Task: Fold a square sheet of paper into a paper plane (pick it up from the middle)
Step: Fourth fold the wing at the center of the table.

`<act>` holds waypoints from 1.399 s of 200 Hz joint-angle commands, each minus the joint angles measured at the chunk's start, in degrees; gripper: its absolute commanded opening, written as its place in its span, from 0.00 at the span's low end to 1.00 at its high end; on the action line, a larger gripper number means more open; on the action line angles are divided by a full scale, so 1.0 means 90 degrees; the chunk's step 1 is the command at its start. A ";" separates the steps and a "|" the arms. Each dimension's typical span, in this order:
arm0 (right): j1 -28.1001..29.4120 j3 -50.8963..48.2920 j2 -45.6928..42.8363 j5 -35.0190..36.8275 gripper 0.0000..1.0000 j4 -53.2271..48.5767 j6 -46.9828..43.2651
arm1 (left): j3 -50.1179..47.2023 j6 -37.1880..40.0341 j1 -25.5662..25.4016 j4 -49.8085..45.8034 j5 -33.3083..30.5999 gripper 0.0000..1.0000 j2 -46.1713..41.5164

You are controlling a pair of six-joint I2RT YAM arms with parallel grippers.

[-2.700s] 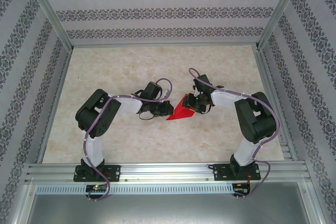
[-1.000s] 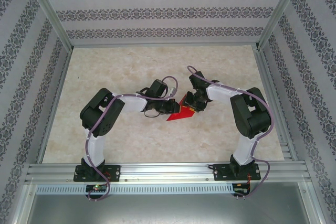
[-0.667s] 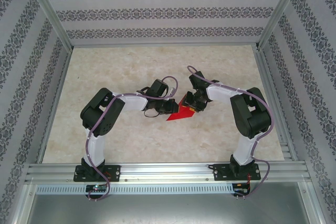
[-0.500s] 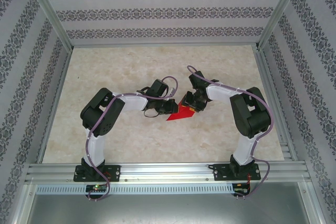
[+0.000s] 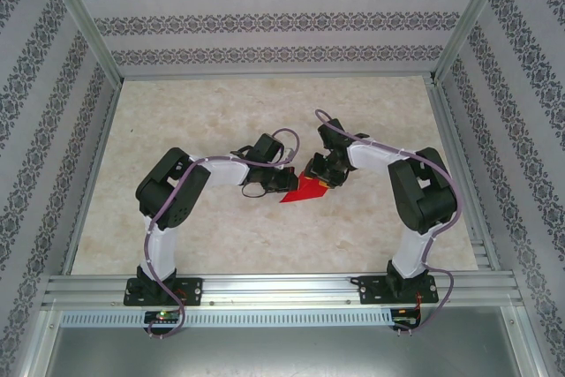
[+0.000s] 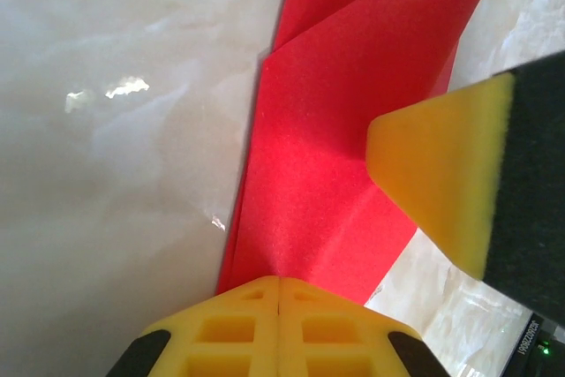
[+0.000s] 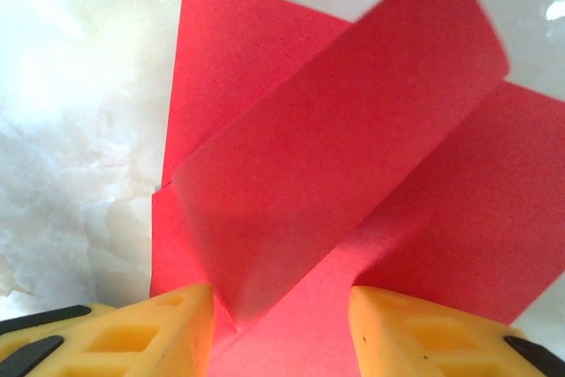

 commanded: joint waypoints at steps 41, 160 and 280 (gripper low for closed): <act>-0.0132 -0.0654 -0.1689 -0.0402 0.45 0.0832 -0.0316 | 0.0160 0.0389 -0.0080 -0.0765 -0.0273 0.06 0.0388; 0.0218 -0.1147 -0.0542 -0.0808 0.04 0.2572 -0.0105 | 0.0226 0.0507 -0.0087 -0.1073 -0.0459 0.00 0.0465; -0.0794 -0.1636 -0.0334 -0.0321 0.05 0.2667 -0.0432 | 0.0183 0.0507 -0.0080 -0.1415 -0.0703 0.00 0.0493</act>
